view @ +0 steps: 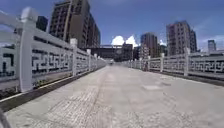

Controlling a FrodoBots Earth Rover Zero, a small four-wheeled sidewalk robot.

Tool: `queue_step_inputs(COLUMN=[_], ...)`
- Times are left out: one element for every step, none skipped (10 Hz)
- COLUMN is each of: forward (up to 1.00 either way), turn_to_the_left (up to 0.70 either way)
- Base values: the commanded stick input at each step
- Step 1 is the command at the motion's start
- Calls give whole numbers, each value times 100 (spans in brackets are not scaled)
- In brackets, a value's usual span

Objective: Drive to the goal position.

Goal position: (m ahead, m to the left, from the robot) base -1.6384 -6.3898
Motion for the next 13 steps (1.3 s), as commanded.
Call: queue_step_inputs(forward=[70, 70, 70, 70, 70, 70, 70, 70, 70, 70, 70, 70, 70], turn_to_the_left=[0, 0, 0, 0, 0, 0, 0, 0, 0, 0, 0, 0, 0])
